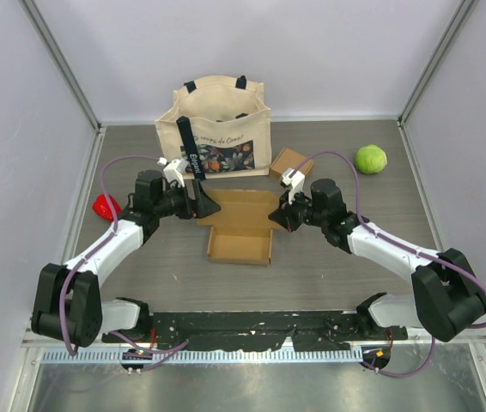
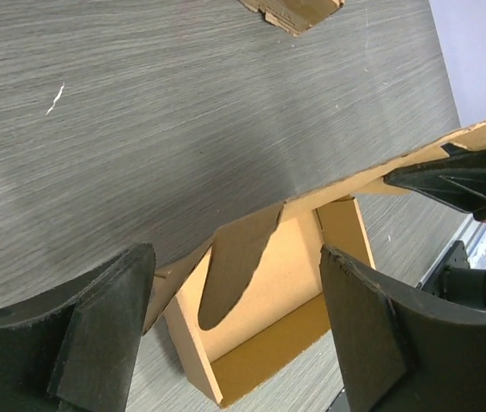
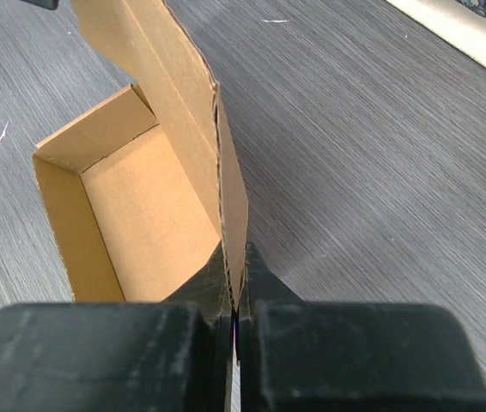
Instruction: Fold the paper box
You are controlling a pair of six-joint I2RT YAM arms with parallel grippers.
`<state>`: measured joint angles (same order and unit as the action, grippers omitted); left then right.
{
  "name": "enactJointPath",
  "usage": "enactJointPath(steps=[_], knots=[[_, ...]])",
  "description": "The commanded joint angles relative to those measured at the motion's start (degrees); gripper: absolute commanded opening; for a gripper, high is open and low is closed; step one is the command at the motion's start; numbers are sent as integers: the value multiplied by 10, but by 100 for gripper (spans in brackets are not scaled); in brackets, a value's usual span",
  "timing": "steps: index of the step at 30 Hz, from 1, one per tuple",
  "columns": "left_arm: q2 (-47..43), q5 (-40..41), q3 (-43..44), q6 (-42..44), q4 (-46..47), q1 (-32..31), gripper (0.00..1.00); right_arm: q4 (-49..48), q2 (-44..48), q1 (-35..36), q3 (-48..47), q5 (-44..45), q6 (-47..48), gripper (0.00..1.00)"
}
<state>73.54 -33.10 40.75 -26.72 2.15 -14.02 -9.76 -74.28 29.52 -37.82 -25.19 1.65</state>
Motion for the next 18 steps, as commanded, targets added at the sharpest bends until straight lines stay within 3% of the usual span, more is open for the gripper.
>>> enactJointPath(steps=[1,5,11,13,16,18], knots=[[-20,29,0,11,-20,-17,77,-15,-6,-2,-26,8,3,1],[9,49,26,10,-51,-28,53,-14,-5,-2,-25,21,0,1],[14,158,42,-4,-115,-57,32,-27,9,4,-19,101,-64,8],[4,219,39,-17,-119,-85,20,-31,16,25,-14,176,-110,9],[-30,315,24,-27,-95,-130,9,-26,24,67,-10,293,-156,1],[-45,364,21,-33,-87,-148,4,-17,28,92,-8,358,-195,3]])
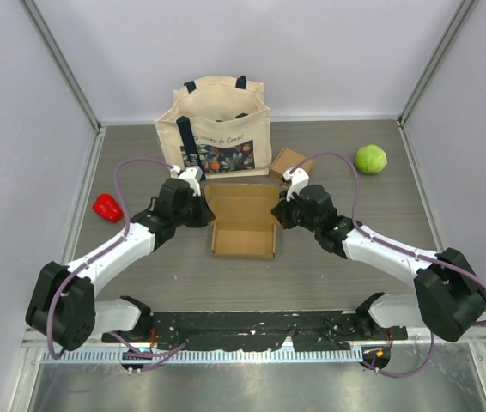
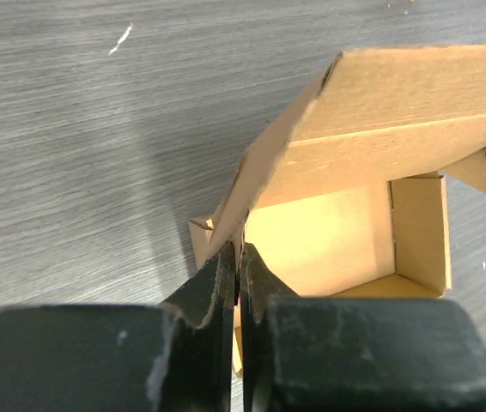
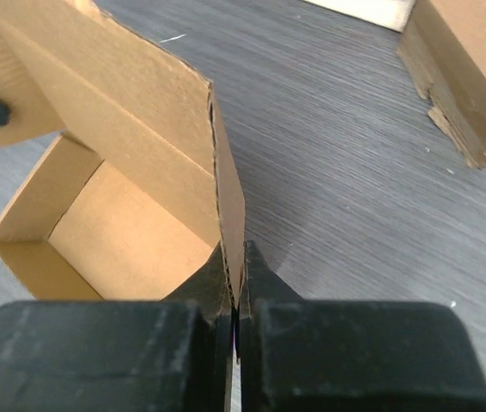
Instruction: Fold the paper box
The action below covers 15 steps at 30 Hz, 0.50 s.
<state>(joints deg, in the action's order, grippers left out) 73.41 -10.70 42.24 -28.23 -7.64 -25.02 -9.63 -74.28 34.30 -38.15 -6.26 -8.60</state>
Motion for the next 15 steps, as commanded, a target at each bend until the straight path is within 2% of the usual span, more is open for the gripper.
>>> enactJointPath(steps=[1,3,7,8,10,11,15], knots=[[-47,189,6,-24,10,-54,0,-11,28,69,-8,244,-106,4],[-53,232,2,-46,14,-69,0,20,25,97,-19,335,-159,6],[-46,324,-13,-98,41,-114,0,20,-2,146,-25,460,-224,11],[-43,370,-15,-113,53,-124,0,18,-10,161,-28,499,-236,11],[-32,397,-30,-135,74,-148,0,6,-32,175,-36,533,-264,13],[-27,424,-36,-139,113,-155,0,-10,-41,179,-39,562,-269,14],[-12,492,-37,-160,135,-182,0,29,-82,197,-82,650,-326,15]])
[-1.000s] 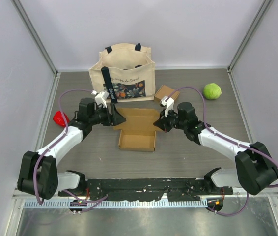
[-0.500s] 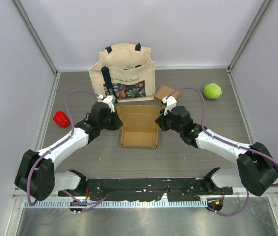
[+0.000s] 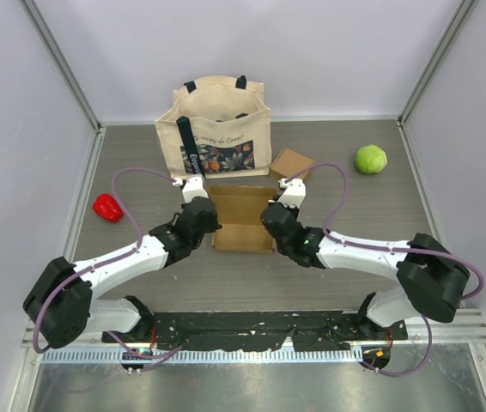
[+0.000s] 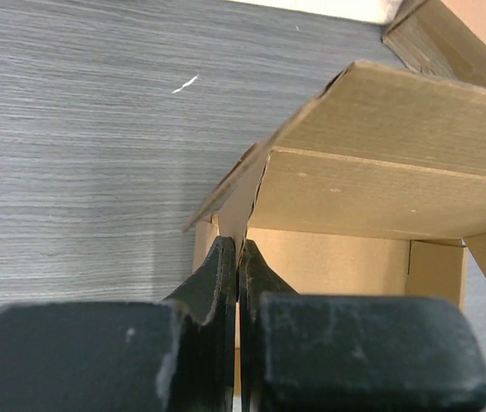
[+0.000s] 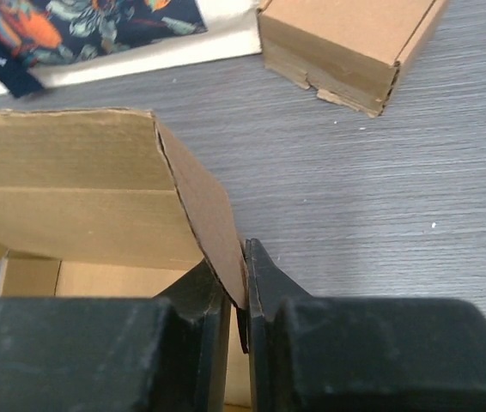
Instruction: Fold the paper box
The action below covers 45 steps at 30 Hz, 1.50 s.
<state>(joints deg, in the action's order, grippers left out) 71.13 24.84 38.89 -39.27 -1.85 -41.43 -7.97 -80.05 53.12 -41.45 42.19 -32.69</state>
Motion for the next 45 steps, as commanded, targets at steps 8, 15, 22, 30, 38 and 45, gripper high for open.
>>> enactJointPath(steps=[8,15,22,30,38,45], knots=[[39,177,-56,-80,172,-30,0,-84,-20,35,13,151,-93,23],[33,165,-82,-54,207,-32,0,-75,48,34,37,-1,26,56],[32,115,-88,-5,222,-32,0,58,180,-40,45,-257,142,69],[28,64,-74,56,199,-33,0,-39,169,-237,73,-542,198,66],[-34,-18,-71,124,136,-32,0,-161,3,-267,9,-648,277,65],[-109,-86,-92,152,86,-32,0,-230,-96,-339,-49,-811,294,66]])
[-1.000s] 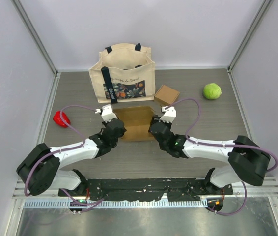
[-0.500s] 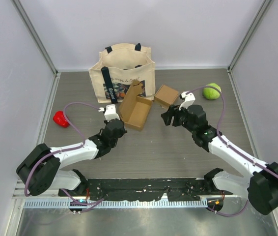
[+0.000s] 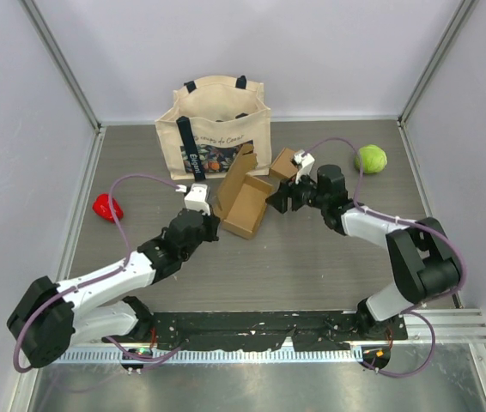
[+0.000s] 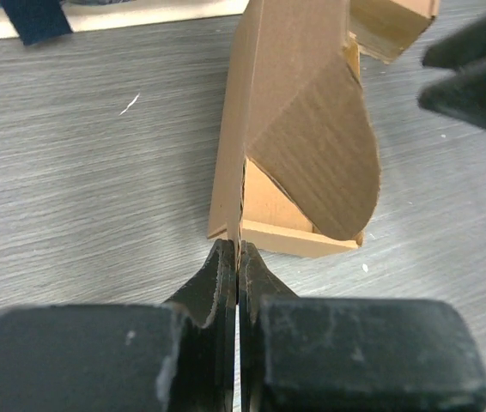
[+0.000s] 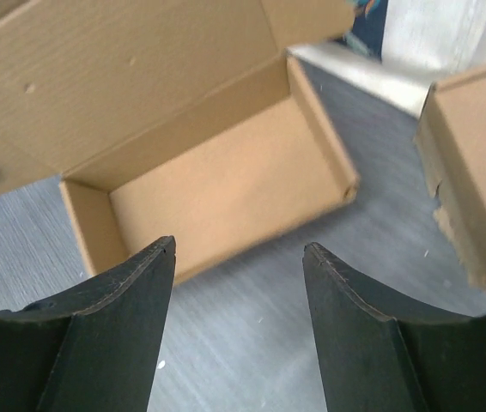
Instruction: Fold the paper box
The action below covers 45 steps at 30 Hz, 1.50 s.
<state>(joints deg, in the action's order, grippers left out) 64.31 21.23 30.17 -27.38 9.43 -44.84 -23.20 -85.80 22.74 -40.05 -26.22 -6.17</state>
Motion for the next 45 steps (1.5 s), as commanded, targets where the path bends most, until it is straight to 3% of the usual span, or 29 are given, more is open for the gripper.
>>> enactJointPath(steps=[1,10,15,30,33,40,45], knots=[[-45,-56,-5,34,-32,2,0,-74,-49,-39,-75,-145,29,66],[-51,-84,-22,32,-55,2,0,-48,-134,-54,-155,-166,59,69],[-51,-83,-25,34,-57,2,0,-29,-144,-65,-159,-183,90,65],[-48,-81,-24,44,-60,1,0,-29,-199,-69,-221,-203,97,65],[-48,-75,-21,48,-63,2,0,-30,-204,-69,-232,-212,89,59],[-27,-35,-5,22,-63,2,0,-98,-158,-59,-149,-196,44,28],[28,-38,26,-7,-66,1,8,-155,-90,-44,-69,-142,12,23]])
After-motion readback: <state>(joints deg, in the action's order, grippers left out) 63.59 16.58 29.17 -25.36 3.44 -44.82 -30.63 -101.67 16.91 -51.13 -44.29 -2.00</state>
